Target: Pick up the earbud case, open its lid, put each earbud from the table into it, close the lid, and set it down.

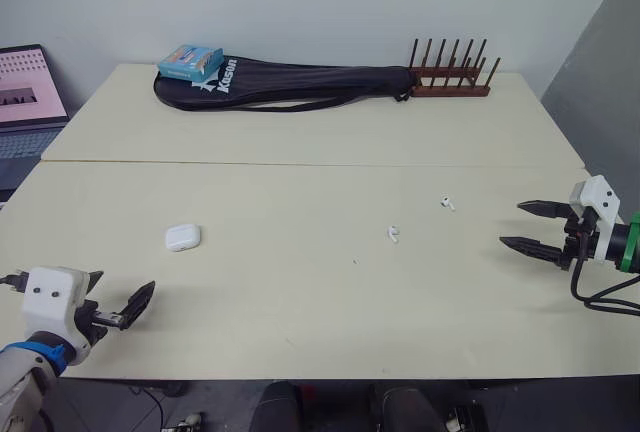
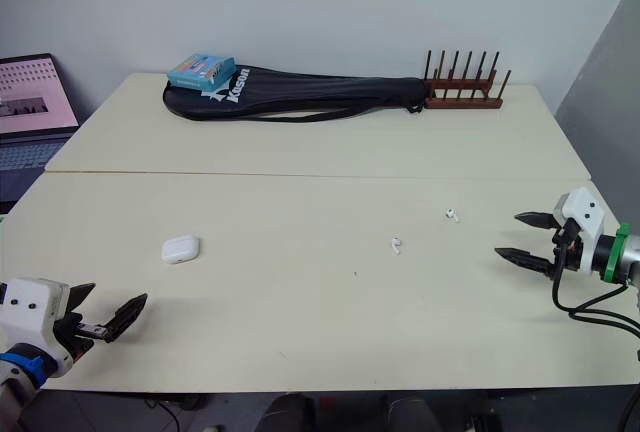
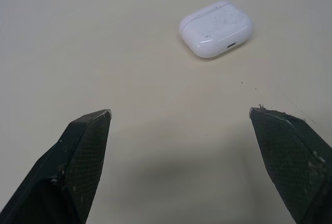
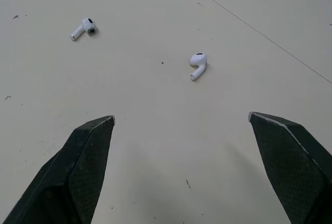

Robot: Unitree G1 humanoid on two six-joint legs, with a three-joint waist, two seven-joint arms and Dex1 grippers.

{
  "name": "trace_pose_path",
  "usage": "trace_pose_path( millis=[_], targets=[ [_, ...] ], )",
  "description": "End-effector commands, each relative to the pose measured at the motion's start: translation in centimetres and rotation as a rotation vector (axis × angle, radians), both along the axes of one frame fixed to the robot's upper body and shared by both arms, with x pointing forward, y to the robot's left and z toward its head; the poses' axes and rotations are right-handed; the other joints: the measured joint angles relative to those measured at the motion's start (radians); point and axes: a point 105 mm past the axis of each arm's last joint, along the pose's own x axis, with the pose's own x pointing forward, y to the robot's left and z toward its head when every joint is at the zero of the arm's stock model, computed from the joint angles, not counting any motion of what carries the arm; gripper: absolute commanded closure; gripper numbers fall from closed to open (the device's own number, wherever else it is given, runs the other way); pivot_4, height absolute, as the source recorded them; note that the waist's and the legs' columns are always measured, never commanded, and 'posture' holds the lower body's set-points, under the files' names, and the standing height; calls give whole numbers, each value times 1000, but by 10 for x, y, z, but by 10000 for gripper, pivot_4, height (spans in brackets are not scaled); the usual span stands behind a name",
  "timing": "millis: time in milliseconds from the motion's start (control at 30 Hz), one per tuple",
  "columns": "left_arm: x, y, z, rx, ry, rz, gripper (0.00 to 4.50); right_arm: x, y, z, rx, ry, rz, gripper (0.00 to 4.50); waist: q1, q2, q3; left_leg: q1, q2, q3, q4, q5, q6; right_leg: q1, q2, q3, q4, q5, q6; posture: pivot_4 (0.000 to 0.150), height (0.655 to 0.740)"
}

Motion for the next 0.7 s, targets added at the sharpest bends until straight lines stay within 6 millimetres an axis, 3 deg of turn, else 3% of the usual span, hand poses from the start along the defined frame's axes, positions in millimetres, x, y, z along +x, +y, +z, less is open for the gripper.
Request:
trace_pose_path(
  millis=[33,300,700],
  targets=[
    [3,2,17,63,-42,-37,0,0,-3,12,-8,-42,-2,1571,0,0,0,0,0,0,0,0,0,0,0,0,0,0,0,1500,6787],
    [7,-3,21,75,-77,-168,0,0,0,8,-6,-43,4,1571,0,0,0,0,0,1,0,0,0,0,0,1,0,0,0,1500,6787],
    [0,7,20,-2,-66,-137,0,-6,4,7,31,4,24,1571,-1,0,0,1,0,1,0,0,0,0,0,0,0,0,0,1500,6787]
  ],
)
